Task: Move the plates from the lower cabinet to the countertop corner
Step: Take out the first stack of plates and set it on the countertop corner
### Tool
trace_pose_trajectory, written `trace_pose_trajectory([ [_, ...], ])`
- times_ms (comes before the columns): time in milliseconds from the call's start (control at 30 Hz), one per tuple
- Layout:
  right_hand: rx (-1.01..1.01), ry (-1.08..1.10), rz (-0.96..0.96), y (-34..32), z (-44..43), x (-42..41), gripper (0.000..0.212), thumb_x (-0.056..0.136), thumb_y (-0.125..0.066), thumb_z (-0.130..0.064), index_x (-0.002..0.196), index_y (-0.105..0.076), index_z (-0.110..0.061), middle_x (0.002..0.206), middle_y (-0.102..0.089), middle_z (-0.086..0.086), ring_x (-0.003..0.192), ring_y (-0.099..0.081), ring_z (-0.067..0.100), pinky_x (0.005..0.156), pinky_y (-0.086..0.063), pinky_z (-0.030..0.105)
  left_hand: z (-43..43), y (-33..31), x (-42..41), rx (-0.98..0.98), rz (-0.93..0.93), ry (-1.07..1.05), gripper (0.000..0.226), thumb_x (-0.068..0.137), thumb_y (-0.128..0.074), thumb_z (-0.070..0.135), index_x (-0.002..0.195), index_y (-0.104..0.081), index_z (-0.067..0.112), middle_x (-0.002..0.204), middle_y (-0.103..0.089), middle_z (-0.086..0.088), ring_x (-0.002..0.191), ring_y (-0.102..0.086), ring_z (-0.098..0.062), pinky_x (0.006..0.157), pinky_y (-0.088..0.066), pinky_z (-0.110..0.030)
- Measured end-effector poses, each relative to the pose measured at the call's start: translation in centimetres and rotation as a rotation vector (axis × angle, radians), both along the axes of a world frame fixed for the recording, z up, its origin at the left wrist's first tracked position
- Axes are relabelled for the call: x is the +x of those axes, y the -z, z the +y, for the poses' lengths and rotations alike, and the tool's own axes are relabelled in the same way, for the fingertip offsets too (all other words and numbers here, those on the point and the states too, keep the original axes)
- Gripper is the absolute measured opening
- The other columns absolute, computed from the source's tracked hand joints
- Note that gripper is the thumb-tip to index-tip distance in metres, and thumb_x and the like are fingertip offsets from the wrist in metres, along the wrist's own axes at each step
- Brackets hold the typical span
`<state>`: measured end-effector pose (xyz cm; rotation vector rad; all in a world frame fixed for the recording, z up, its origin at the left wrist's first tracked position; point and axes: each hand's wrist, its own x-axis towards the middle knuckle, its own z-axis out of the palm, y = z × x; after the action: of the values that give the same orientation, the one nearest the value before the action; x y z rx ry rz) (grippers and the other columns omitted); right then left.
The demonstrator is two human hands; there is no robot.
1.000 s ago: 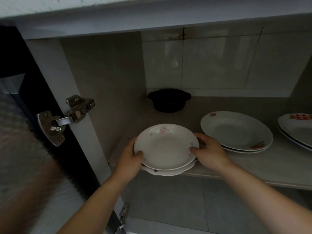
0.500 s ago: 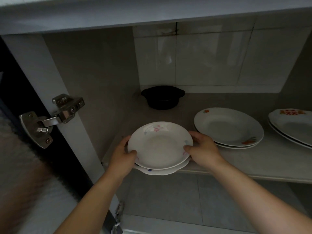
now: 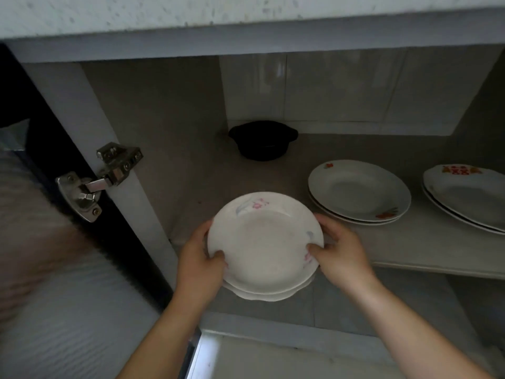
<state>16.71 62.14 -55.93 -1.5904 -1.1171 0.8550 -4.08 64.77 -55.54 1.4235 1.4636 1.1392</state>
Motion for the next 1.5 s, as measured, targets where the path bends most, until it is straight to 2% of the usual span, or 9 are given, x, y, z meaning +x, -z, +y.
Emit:
trace_pose_trajectory([
  [167, -0.173, 0.044, 0.024, -2.9, -5.4, -1.2, 0.058, 0.075, -0.052, 0.015, 0.114, -0.060, -0.026, 0.093, -0.064, -0.025, 0.074, -0.060, -0.018, 0.065, -0.045, 0.001, -5.3, -3.5, -0.8, -0.093, 0.068, -0.029, 0.058, 0.070, -0.048, -0.014, 0.113, -0.058, 0.024, 0.102, -0.066, 0.003, 0.095, -0.062, -0.014, 0.073, -0.045, -0.007],
  [300, -0.322, 0.076, 0.063, -6.0, -10.2, -2.8, 0.060, 0.075, -0.054, 0.010, 0.121, -0.058, -0.029, 0.097, -0.072, -0.012, 0.075, -0.069, 0.007, 0.073, -0.055, 0.026, -10.1, -7.3, -1.8, -0.256, 0.103, -0.095, 0.061, 0.072, -0.049, -0.014, 0.118, -0.056, 0.026, 0.111, -0.064, 0.000, 0.103, -0.060, -0.022, 0.088, -0.048, -0.033],
  [400, -0.452, 0.068, 0.063, -10.4, -13.9, -3.9, 0.060, 0.078, -0.054, -0.001, 0.125, -0.051, -0.038, 0.078, -0.070, 0.012, 0.069, -0.065, 0.029, 0.057, -0.050, 0.027, -13.3, -11.2, -2.5, -0.369, 0.128, -0.125, 0.065, 0.073, -0.046, -0.012, 0.119, -0.054, 0.033, 0.116, -0.063, 0.000, 0.107, -0.059, -0.024, 0.096, -0.048, -0.041],
  [567, -0.531, 0.043, 0.095, -19.0, -17.5, -5.2, 0.063, 0.079, -0.053, -0.002, 0.129, -0.049, -0.040, 0.084, -0.067, 0.025, 0.075, -0.062, 0.040, 0.057, -0.052, 0.034, -16.6, -20.6, -3.6, -0.434, 0.165, -0.095, 0.065, 0.074, -0.044, -0.015, 0.124, -0.052, 0.027, 0.110, -0.059, 0.007, 0.106, -0.053, -0.017, 0.094, -0.046, -0.036],
  [800, -0.521, 0.036, 0.066, -33.5, -18.9, -5.5, 0.061, 0.081, -0.054, -0.001, 0.129, -0.048, -0.039, 0.082, -0.069, -0.001, 0.076, -0.067, 0.031, 0.062, -0.057, 0.039, -18.0, -33.9, -5.0, -0.479, 0.156, -0.043, 0.061, 0.080, -0.047, -0.008, 0.130, -0.047, 0.028, 0.115, -0.057, 0.014, 0.108, -0.057, -0.020, 0.093, -0.050, -0.045],
  [967, -0.476, 0.007, 0.020, -42.1, -19.4, -5.8, 0.062, 0.080, -0.055, -0.005, 0.131, -0.047, -0.038, 0.097, -0.070, 0.003, 0.077, -0.067, 0.030, 0.061, -0.056, 0.039, -18.4, -42.0, -5.8, -0.482, 0.157, -0.019, 0.063, 0.081, -0.047, -0.004, 0.133, -0.043, 0.033, 0.121, -0.056, 0.013, 0.100, -0.063, -0.024, 0.081, -0.055, -0.041],
  [1133, -0.402, -0.024, 0.019, -46.6, -20.0, -5.5, 0.061, 0.079, -0.056, -0.002, 0.130, -0.050, -0.035, 0.103, -0.069, -0.010, 0.072, -0.068, 0.021, 0.056, -0.053, 0.023, -19.2, -47.2, -5.8, -0.454, 0.147, -0.025, 0.061, 0.083, -0.045, -0.004, 0.132, -0.042, 0.032, 0.113, -0.063, 0.002, 0.092, -0.065, -0.021, 0.063, -0.047, -0.020],
  [1233, -0.361, -0.030, 0.021, -47.6, -20.3, -4.6, 0.060, 0.078, -0.058, -0.002, 0.127, -0.052, -0.037, 0.099, -0.071, -0.008, 0.084, -0.067, 0.027, 0.072, -0.057, 0.036, -19.9, -48.8, -5.1, -0.430, 0.151, -0.041, 0.061, 0.083, -0.044, -0.004, 0.130, -0.043, 0.034, 0.112, -0.064, -0.002, 0.099, -0.063, -0.025, 0.070, -0.048, -0.023],
  [1500, -0.284, -0.102, 0.053, -49.6, -20.9, -0.4, 0.059, 0.080, -0.061, -0.002, 0.130, -0.052, -0.031, 0.124, -0.061, -0.010, 0.107, -0.061, 0.010, 0.090, -0.054, 0.033, -21.9, -51.3, -0.9, -0.405, 0.122, -0.117, 0.062, 0.083, -0.045, -0.007, 0.132, -0.044, 0.031, 0.104, -0.058, 0.022, 0.075, -0.066, -0.015, 0.061, -0.049, -0.021],
])
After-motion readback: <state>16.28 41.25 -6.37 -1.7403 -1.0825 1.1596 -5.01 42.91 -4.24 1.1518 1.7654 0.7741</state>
